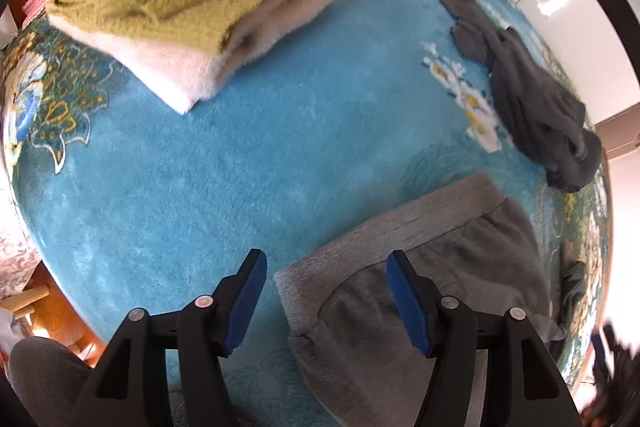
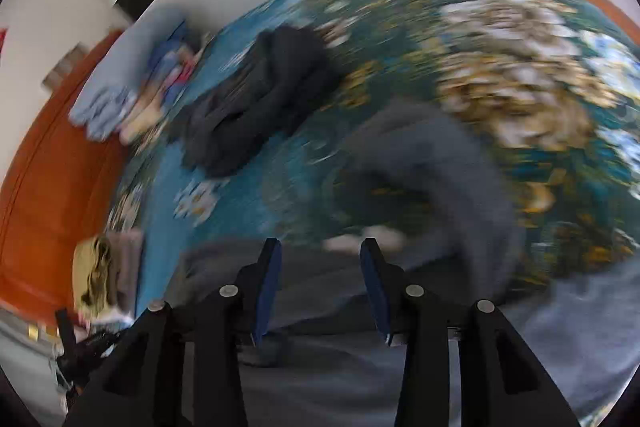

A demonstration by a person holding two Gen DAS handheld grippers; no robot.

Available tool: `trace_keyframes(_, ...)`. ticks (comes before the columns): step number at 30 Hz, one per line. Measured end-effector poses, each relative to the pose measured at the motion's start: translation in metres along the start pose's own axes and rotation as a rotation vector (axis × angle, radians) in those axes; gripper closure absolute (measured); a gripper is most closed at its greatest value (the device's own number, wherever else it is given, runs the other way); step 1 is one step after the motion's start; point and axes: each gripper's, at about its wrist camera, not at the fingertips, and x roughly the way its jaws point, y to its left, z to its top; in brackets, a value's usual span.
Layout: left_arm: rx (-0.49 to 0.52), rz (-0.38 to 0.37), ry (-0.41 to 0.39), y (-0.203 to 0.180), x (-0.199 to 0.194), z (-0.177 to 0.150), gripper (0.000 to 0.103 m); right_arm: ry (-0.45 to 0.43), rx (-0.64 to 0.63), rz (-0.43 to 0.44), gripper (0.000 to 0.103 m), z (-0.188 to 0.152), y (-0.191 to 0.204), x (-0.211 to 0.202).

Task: Fold clothes
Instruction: 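Lay the sweatpants flat on the bed with both grippers, spreading the waistband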

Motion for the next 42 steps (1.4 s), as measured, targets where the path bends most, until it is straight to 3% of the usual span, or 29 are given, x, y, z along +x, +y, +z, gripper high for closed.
trace_keyframes(1, -0.018, 0.006, 0.018, 0.004, 0.003, 0.0, 0.036, 0.062, -0.059, 0.044, 0.045, 0.001, 0.032, 0.028)
trace_keyframes(3, -0.061, 0.0, 0.036, 0.011, 0.006, -0.002, 0.033, 0.179, -0.229, 0.103, 0.043, -0.004, 0.1, 0.079)
trace_keyframes(6, -0.125, -0.036, 0.086, 0.024, 0.016, -0.007, 0.03, 0.261, -0.483, 0.075, 0.042, -0.011, 0.177, 0.134)
trace_keyframes(9, -0.143, -0.049, 0.093, 0.03, 0.019, -0.003, 0.03, 0.309, -0.592, 0.026, 0.038, -0.007, 0.209, 0.178)
trace_keyframes(15, -0.167, -0.042, 0.136, 0.038, 0.031, 0.007, 0.029, 0.441, -0.681, -0.043, 0.038, 0.0, 0.226, 0.231)
trace_keyframes(20, -0.177, -0.081, 0.193, 0.039, 0.047, 0.004, 0.029, 0.554, -0.747, -0.102, 0.038, -0.003, 0.22, 0.26)
trace_keyframes(25, -0.208, -0.093, 0.227, 0.042, 0.058, 0.001, 0.03, 0.612, -0.719, -0.071, 0.038, -0.006, 0.208, 0.262)
trace_keyframes(27, -0.207, -0.107, 0.227, 0.042, 0.058, 0.001, 0.031, 0.633, -0.728, -0.072, 0.051, -0.012, 0.205, 0.261)
trace_keyframes(28, -0.207, -0.114, 0.223, 0.041, 0.057, 0.001, 0.033, 0.634, -0.725, -0.069, 0.064, -0.014, 0.204, 0.26)
trace_keyframes(29, -0.205, -0.118, 0.221, 0.041, 0.056, 0.001, 0.044, 0.618, -0.718, -0.078, 0.07, -0.015, 0.203, 0.257)
trace_keyframes(30, -0.203, -0.125, 0.224, 0.04, 0.057, 0.001, 0.058, 0.598, -0.718, -0.088, 0.074, -0.015, 0.203, 0.254)
trace_keyframes(32, -0.185, -0.142, 0.233, 0.037, 0.057, 0.0, 0.077, 0.564, -0.738, -0.102, 0.081, -0.014, 0.208, 0.245)
trace_keyframes(33, -0.173, -0.144, 0.235, 0.035, 0.057, -0.001, 0.081, 0.546, -0.749, -0.108, 0.082, -0.013, 0.211, 0.241)
trace_keyframes(37, -0.15, -0.174, 0.139, 0.031, 0.04, 0.0, 0.084, 0.403, -0.833, -0.068, 0.086, 0.004, 0.255, 0.21)
trace_keyframes(40, -0.149, -0.165, 0.027, 0.031, 0.022, 0.0, 0.084, 0.255, -0.917, 0.029, 0.087, 0.011, 0.311, 0.183)
trace_keyframes(42, -0.154, -0.138, -0.029, 0.035, 0.012, 0.003, 0.084, 0.208, -0.979, 0.058, 0.087, 0.002, 0.343, 0.183)
